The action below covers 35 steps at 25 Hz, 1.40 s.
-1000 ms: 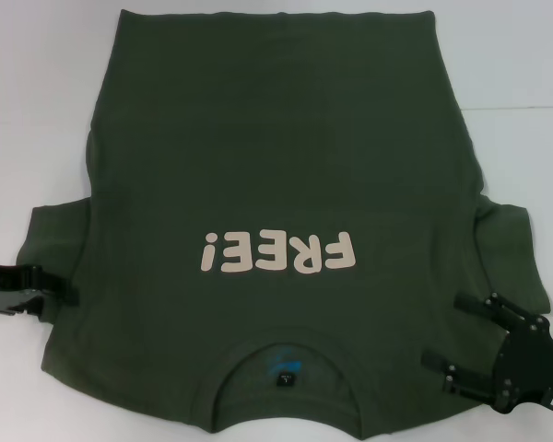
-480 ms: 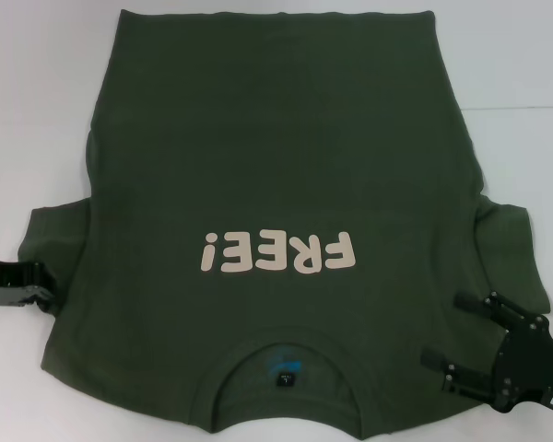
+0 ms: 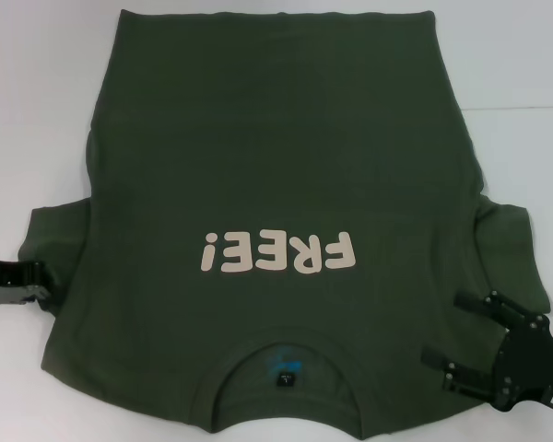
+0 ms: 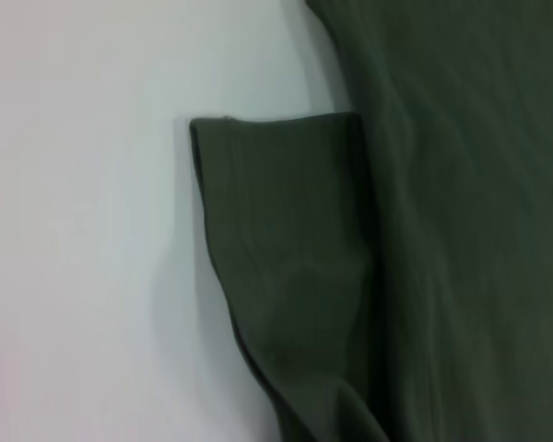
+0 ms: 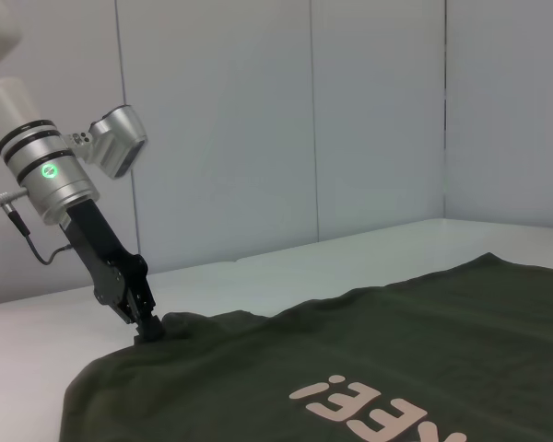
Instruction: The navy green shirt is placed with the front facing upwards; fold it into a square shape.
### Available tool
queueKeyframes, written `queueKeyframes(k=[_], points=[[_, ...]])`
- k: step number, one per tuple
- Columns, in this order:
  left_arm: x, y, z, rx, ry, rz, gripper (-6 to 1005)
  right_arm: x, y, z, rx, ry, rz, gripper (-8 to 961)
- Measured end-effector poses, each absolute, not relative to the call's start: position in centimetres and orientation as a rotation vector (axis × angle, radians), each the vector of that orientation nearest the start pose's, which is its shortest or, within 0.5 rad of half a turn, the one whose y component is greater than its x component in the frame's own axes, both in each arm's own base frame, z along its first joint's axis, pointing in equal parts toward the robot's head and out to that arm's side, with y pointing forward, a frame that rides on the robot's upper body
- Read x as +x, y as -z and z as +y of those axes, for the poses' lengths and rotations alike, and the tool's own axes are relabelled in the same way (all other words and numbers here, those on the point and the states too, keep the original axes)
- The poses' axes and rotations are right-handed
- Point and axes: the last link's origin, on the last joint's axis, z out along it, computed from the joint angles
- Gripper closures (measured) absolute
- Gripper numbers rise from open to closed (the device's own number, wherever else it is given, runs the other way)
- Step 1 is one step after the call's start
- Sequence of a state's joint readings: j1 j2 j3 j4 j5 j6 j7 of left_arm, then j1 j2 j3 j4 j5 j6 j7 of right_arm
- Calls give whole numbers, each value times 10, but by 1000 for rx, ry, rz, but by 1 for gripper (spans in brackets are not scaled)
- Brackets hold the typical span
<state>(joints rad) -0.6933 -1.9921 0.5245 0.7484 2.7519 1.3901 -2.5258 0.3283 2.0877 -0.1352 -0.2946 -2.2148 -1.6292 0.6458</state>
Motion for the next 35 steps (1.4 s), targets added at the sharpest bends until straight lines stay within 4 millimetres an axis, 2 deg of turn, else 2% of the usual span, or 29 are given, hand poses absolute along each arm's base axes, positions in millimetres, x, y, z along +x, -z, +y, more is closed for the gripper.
queueKeyframes(k=[13, 35], points=[[-324, -61, 375, -1995, -14, -1777, 984, 334, 27, 234, -2402, -820, 417, 38], [-336, -112, 381, -1849, 38, -1643, 984, 332, 26, 237, -2393, -829, 408, 37]])
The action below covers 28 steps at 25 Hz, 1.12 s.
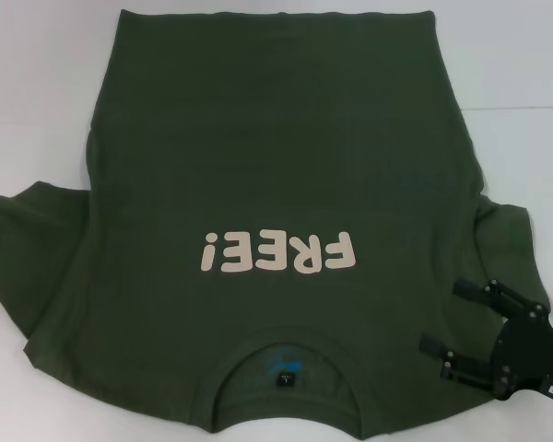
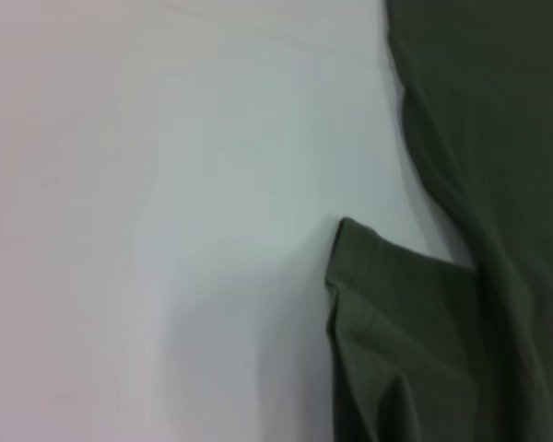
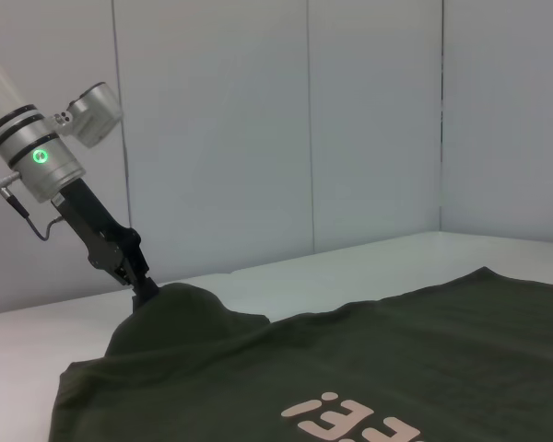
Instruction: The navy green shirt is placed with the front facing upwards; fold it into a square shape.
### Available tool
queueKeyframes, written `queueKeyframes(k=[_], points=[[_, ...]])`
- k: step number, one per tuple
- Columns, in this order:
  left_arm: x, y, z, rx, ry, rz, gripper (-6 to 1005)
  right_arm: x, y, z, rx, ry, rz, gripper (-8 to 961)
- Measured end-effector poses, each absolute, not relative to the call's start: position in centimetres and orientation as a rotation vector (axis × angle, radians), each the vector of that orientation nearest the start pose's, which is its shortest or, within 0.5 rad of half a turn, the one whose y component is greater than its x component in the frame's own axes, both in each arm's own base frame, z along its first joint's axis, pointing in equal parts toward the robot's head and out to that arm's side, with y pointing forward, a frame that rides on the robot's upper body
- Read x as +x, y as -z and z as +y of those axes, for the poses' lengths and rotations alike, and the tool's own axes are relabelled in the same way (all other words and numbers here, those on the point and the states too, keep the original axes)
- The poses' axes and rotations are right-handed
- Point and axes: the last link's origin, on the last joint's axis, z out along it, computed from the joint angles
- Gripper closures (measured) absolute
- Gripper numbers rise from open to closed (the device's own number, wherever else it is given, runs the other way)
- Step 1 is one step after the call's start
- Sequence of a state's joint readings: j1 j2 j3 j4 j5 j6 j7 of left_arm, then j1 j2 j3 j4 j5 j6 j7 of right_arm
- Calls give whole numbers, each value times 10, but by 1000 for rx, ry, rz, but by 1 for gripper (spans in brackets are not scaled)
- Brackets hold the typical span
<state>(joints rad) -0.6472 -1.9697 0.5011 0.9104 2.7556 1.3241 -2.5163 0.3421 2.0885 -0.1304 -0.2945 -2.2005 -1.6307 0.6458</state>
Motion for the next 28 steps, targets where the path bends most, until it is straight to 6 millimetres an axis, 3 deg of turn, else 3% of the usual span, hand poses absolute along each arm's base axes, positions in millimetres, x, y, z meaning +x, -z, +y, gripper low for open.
queueKeyframes(k=[14, 28], points=[[-324, -133, 393, -1820, 149, -1572, 983, 331, 27, 239, -2394, -833, 403, 38], [-282, -108, 391, -2048, 435, -1613, 983, 331, 26, 239, -2395, -834, 403, 37]])
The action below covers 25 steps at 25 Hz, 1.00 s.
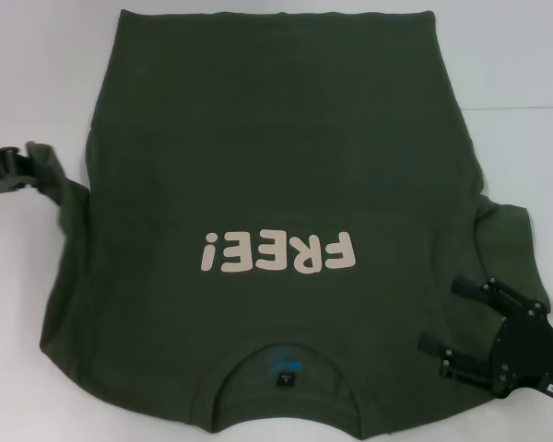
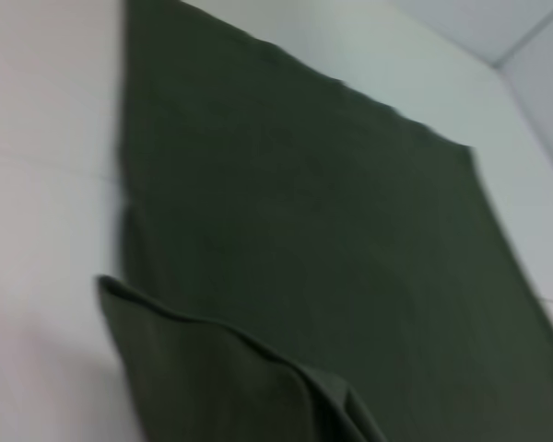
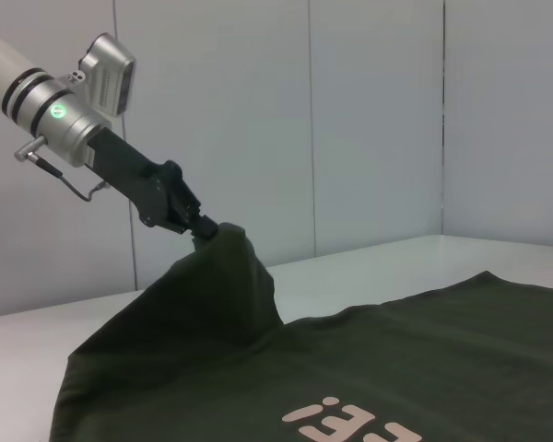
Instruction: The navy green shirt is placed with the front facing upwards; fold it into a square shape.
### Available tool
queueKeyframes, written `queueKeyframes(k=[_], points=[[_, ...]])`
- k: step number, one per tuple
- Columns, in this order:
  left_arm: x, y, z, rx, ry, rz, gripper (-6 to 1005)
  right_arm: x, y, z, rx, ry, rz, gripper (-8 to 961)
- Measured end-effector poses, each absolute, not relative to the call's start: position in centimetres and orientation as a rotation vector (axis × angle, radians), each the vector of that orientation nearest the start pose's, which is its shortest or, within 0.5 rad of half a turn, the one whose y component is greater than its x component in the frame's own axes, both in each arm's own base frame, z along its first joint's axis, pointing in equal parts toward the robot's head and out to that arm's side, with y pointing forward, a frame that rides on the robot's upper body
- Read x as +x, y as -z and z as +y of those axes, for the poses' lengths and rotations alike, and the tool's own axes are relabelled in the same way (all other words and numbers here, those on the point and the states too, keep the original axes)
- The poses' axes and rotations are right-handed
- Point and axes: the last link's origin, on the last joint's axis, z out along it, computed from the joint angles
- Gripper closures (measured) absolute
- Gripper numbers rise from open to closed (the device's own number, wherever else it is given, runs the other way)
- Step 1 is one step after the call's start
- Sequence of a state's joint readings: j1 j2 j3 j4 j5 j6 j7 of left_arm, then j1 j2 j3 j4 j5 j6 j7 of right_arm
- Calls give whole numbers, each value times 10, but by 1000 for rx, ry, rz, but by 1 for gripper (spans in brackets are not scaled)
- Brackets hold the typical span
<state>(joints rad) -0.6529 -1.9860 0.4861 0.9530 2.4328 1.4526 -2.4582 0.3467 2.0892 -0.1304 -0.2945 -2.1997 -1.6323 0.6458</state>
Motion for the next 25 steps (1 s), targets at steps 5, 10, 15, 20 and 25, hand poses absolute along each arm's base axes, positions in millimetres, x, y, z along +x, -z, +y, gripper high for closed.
queueKeyframes(k=[5, 10, 15, 20, 25], points=[[-271, -82, 387, -2132, 497, -1643, 984, 330, 27, 239, -2397, -834, 401, 37], [-264, -55, 384, -2181, 501, -1658, 983, 330, 27, 239, -2400, -836, 400, 37], [-260, -32, 382, -2215, 510, -1684, 984, 329, 28, 239, -2404, -836, 398, 37], [-263, -11, 382, -2194, 497, -1702, 946, 329, 28, 239, -2404, -837, 397, 37], [-269, -2, 381, -2145, 530, -1700, 908, 329, 28, 239, -2404, -839, 396, 38]])
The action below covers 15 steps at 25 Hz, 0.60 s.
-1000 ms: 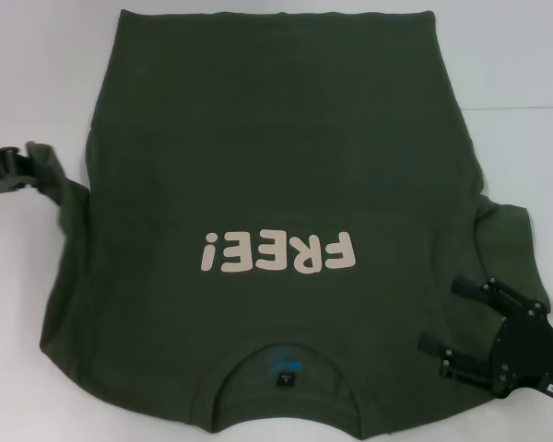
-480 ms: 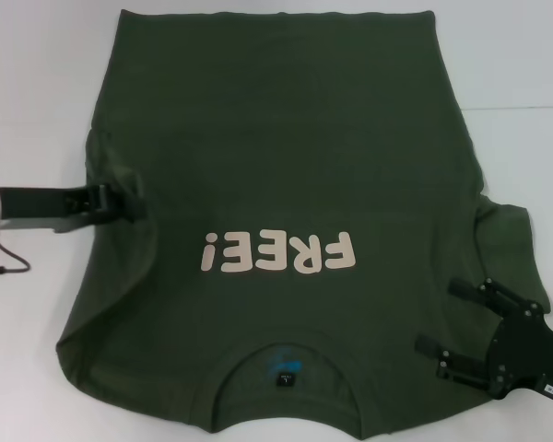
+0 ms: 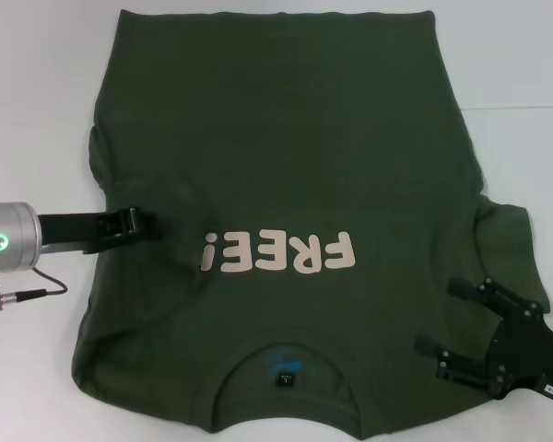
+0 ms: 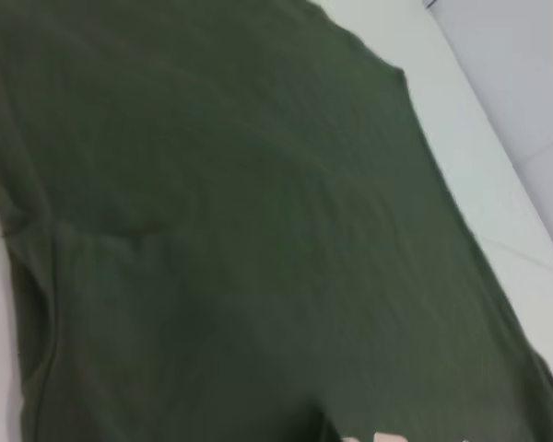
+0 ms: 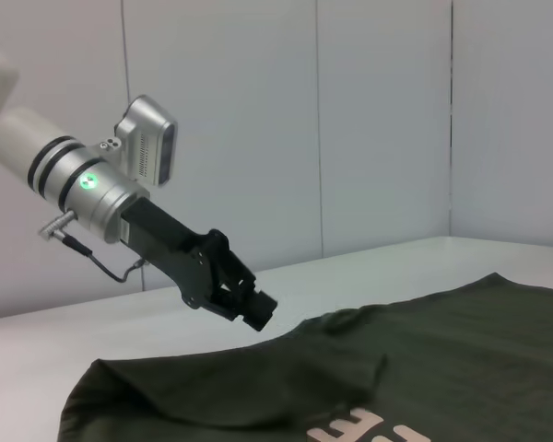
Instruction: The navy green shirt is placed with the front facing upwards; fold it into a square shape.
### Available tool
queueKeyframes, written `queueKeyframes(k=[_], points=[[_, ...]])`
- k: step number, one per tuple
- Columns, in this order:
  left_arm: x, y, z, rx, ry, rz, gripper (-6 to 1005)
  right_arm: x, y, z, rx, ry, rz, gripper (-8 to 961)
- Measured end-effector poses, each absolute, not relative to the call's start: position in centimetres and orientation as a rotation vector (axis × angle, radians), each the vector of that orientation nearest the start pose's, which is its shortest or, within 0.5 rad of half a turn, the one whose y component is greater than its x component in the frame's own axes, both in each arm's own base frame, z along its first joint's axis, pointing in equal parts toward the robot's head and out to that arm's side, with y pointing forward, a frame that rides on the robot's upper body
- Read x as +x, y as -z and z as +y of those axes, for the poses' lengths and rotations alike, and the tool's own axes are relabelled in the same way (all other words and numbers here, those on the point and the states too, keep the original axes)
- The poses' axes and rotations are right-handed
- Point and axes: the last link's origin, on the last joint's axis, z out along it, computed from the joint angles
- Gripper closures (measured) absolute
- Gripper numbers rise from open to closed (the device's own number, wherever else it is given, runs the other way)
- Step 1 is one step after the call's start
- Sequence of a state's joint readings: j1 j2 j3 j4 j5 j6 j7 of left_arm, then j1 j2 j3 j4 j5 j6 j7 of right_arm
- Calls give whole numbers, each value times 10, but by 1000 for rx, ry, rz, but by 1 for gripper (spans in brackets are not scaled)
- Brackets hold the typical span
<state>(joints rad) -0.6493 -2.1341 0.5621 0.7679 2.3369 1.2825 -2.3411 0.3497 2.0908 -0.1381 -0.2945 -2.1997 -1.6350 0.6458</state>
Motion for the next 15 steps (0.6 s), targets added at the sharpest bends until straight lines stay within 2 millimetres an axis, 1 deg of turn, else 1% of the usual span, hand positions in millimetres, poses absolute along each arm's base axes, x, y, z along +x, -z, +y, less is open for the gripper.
queueKeyframes(k=[3, 6, 9, 12, 15], points=[[-271, -4, 379, -2133, 577, -1707, 885, 329, 28, 239, -2405, -839, 396, 38], [-273, -10, 378, -2127, 621, -1717, 862, 329, 27, 239, -2403, -843, 395, 38], [-274, -20, 375, -2163, 637, -1695, 660, 327, 26, 240, -2400, -852, 392, 38], [-274, -32, 368, -2251, 657, -1621, 515, 326, 25, 241, -2396, -868, 402, 38], [-276, -46, 358, -2320, 734, -1517, 380, 324, 20, 244, -2372, -922, 462, 38]])
